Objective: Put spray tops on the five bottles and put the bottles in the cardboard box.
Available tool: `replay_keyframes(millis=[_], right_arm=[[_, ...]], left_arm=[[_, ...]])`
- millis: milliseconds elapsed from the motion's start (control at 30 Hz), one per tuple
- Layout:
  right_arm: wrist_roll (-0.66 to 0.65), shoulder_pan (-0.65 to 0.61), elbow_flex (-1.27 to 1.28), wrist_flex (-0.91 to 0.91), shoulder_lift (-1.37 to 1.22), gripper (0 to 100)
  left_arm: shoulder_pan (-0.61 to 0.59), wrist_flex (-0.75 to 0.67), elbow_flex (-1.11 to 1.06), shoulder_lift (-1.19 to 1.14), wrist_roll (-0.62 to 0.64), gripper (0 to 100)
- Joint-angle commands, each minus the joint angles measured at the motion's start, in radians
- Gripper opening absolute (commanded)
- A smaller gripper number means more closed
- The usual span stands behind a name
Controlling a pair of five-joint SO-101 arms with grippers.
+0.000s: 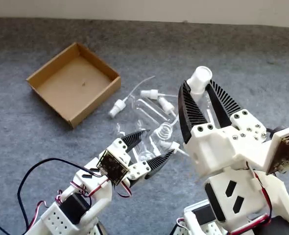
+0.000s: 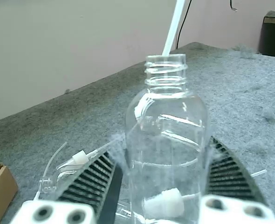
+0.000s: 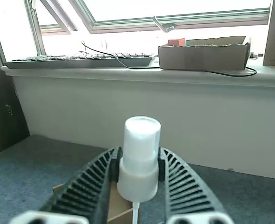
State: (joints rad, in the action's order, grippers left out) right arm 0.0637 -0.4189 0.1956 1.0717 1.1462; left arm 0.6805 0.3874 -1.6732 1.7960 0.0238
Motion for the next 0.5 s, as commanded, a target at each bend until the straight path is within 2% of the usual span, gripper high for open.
replay_keyframes(millis=[0,467], right_arm=[[0.005,-0.047,0.001,0.002,0.004,6.0],[0.002,-0.056,0.226,0.016,0.004,6.0]], left_arm=[[-0.010,-0.006,-0.021,0.016,0.012,15],[-0.013,-0.026,-0.021,0.016,0.012,15]])
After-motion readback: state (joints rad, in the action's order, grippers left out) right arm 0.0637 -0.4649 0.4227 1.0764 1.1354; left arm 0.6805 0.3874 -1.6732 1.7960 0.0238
